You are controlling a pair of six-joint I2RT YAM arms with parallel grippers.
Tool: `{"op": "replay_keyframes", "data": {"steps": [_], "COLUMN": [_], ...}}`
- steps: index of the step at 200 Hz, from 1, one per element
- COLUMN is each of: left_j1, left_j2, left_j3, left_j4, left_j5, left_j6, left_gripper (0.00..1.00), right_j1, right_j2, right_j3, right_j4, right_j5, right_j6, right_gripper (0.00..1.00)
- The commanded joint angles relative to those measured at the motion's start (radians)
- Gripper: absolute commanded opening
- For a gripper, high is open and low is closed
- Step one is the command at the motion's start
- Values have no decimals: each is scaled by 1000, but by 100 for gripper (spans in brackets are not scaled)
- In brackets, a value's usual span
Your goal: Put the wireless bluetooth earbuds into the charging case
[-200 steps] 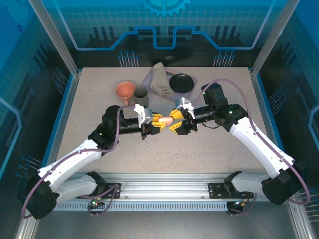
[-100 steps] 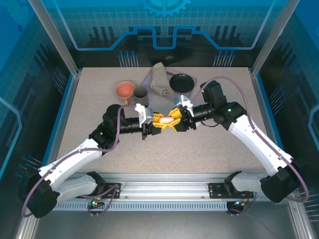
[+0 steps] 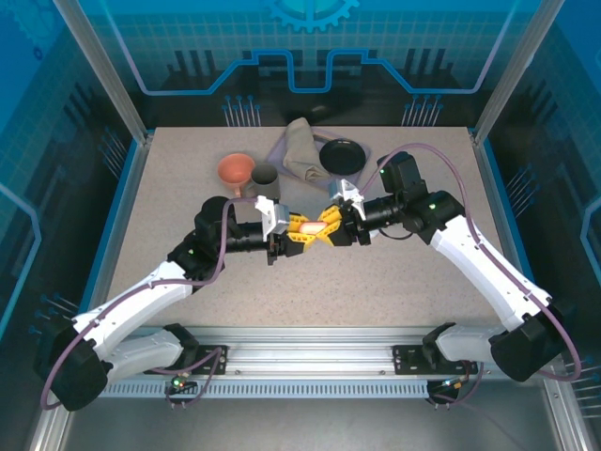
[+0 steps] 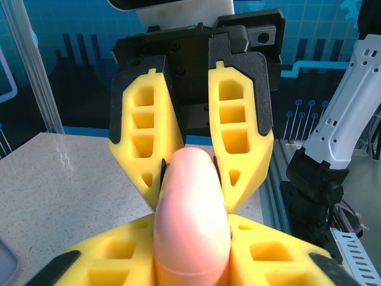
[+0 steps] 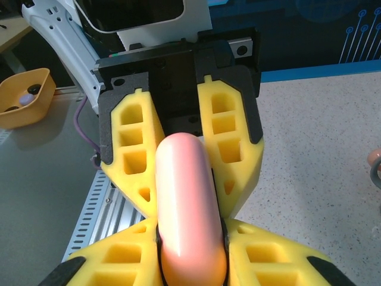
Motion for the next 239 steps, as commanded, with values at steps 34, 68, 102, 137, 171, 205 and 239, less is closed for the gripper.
{"op": "replay_keyframes", "data": {"steps": [34, 68, 102, 137, 171, 205, 239], "left_j1": [-7, -5, -6, -6, -5, -6, -5], "left_j2": [-36, -102, -198, -267, -277, -276, -276], "left_j3": [11, -19, -37, -51, -50, -50, -55], "left_j4": [-43, -93, -143, -145, -157, -164, -168], "left_j5": [-60, -110, -207, -349, -379, -388, -387], "left_j6": [51, 76, 99, 94, 95, 94, 93], "left_gripper": [55, 73, 82, 98, 99, 99, 99], "right_j1": [-38, -58, -66, -59, -46, -42, -41], "right_j2": [-11, -2, 69, 188, 309, 464, 578], "right_j3": [-18, -56, -90, -149, -195, -157, -115], "right_j4": [-39, -49, -46, 41, 133, 110, 95], "right_j5": [-9, 47, 133, 147, 188, 199, 230], "right_j6": [47, 83, 182, 337, 434, 454, 479], "right_gripper": [19, 18, 18, 16, 15, 14, 14]}}
